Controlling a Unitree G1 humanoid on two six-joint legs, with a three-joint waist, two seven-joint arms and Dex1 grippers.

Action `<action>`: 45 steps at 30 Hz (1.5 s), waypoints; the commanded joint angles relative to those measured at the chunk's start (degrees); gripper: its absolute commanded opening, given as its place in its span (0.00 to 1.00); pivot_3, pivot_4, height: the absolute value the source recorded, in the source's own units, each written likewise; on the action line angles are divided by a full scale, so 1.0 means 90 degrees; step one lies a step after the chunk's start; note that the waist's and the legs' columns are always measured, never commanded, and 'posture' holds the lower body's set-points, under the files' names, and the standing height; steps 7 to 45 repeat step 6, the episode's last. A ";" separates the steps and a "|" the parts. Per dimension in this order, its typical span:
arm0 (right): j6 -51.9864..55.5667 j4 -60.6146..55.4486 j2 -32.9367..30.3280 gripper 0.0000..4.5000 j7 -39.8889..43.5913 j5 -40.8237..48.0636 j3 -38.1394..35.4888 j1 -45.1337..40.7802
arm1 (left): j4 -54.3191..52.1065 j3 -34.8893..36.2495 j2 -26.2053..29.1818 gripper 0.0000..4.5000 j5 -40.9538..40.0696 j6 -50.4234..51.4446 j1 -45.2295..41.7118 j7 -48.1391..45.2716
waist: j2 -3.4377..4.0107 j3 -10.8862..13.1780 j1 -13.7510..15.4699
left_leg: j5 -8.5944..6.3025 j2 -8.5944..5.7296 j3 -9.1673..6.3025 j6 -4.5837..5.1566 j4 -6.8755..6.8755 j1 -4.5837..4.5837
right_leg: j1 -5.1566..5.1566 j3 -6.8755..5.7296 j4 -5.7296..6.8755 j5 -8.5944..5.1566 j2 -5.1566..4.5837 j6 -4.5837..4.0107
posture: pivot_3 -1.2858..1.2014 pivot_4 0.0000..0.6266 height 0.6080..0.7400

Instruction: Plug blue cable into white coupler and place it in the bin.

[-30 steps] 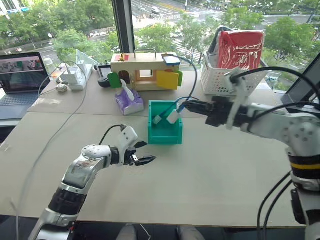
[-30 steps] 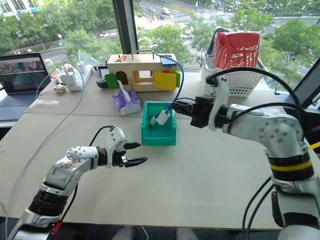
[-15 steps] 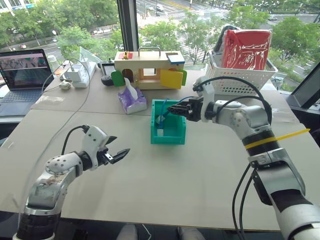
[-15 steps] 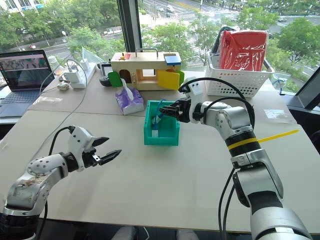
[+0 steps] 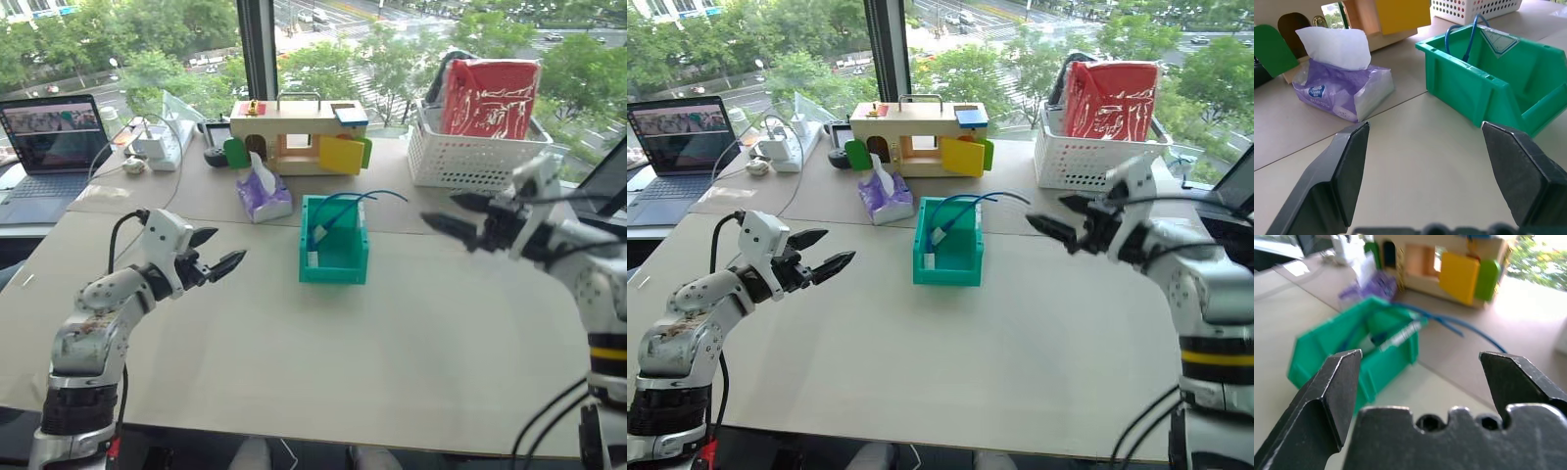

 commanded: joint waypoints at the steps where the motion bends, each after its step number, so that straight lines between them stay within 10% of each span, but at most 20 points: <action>1: -0.0083 -0.1338 0.0455 0.99 -0.0622 0.0331 -0.0813 0.0755 | 0.0222 0.0098 -0.0161 0.87 -0.0056 -0.0333 -0.0050 0.0081 | 0.0011 0.0006 -0.0156 | 0.0001 0.0000 0.0006 0.0000 0.0004 0.0006 | -0.0003 0.0013 0.0016 0.0001 0.0002 -0.0002 | 0.52 0.24 1.00; 45: -0.0370 -0.1523 0.0948 0.99 -0.1145 -0.0110 -0.0764 0.1369 | 0.0827 -0.0287 -0.0135 0.87 0.0351 -0.0272 -0.0394 0.0125 | 0.0007 0.0007 -0.0167 | 0.0027 -0.0002 0.0003 -0.0041 0.0020 0.0037 | 0.0016 0.0016 0.0054 -0.0002 0.0008 0.0006 | 0.52 0.24 1.00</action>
